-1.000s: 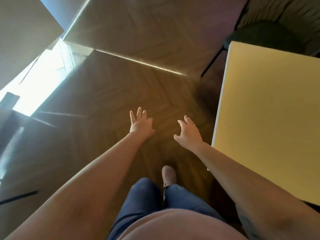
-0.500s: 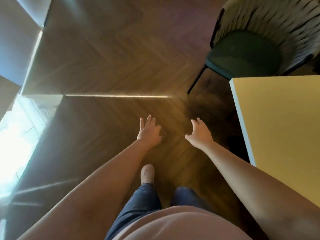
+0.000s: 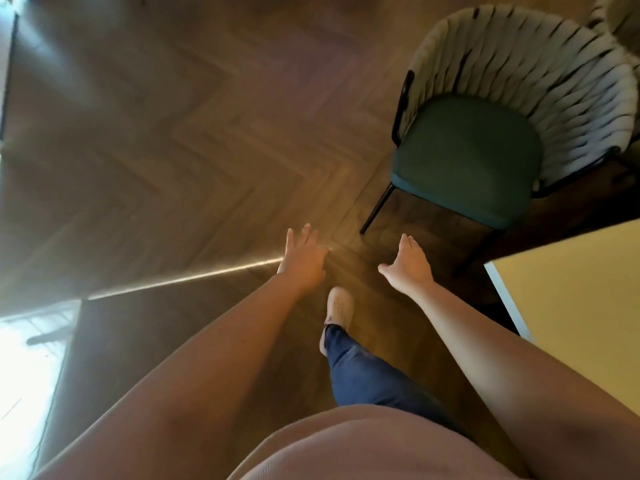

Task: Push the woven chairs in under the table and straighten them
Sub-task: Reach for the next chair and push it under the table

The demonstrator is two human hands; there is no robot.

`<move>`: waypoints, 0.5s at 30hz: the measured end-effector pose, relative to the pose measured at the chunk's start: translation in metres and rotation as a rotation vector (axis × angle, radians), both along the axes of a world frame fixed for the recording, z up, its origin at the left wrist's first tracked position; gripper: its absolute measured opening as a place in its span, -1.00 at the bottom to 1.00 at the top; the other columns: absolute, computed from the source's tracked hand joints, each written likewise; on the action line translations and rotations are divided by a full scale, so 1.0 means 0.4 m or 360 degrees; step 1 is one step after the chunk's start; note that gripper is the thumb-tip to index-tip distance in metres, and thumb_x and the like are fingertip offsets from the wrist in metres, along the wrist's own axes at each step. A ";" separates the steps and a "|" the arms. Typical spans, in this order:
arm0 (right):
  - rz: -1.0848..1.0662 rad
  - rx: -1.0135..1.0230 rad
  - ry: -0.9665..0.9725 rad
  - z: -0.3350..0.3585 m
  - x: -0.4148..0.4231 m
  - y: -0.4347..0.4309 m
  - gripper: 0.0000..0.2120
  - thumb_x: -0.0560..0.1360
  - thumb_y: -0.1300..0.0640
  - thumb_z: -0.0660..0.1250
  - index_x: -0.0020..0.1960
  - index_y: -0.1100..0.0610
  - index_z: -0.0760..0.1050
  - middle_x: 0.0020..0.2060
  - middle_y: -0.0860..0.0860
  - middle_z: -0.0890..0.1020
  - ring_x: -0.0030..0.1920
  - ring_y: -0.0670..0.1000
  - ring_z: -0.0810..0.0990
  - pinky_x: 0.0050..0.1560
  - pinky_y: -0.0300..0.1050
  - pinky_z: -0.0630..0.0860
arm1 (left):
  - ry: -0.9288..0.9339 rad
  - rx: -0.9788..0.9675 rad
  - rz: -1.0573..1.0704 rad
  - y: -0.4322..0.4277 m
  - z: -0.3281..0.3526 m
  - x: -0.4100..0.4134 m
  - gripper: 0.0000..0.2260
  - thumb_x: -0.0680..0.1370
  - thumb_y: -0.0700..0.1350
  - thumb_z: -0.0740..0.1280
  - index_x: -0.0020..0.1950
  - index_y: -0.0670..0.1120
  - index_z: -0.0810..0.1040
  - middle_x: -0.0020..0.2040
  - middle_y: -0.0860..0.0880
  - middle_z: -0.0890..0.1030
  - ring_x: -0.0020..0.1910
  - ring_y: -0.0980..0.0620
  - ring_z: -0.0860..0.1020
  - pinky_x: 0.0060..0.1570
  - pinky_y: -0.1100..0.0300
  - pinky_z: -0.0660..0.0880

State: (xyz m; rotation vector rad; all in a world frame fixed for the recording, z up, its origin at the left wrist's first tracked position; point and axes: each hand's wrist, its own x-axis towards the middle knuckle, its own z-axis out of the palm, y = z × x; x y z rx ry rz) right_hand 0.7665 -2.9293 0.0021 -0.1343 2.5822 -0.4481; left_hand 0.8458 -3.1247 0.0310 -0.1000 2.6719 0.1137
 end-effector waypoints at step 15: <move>-0.0276 -0.0059 -0.0023 0.032 -0.783 -0.361 -0.11 0.51 -0.07 0.37 0.58 0.18 -0.11 0.57 0.08 0.04 0.56 0.07 0.02 0.52 0.07 0.12 | -0.0038 -0.0231 -0.0432 -0.348 0.059 -0.880 -0.52 0.57 -0.25 0.21 0.50 -0.07 0.30 0.58 -0.22 -0.03 0.56 -0.21 -0.17 0.45 -0.26 -0.20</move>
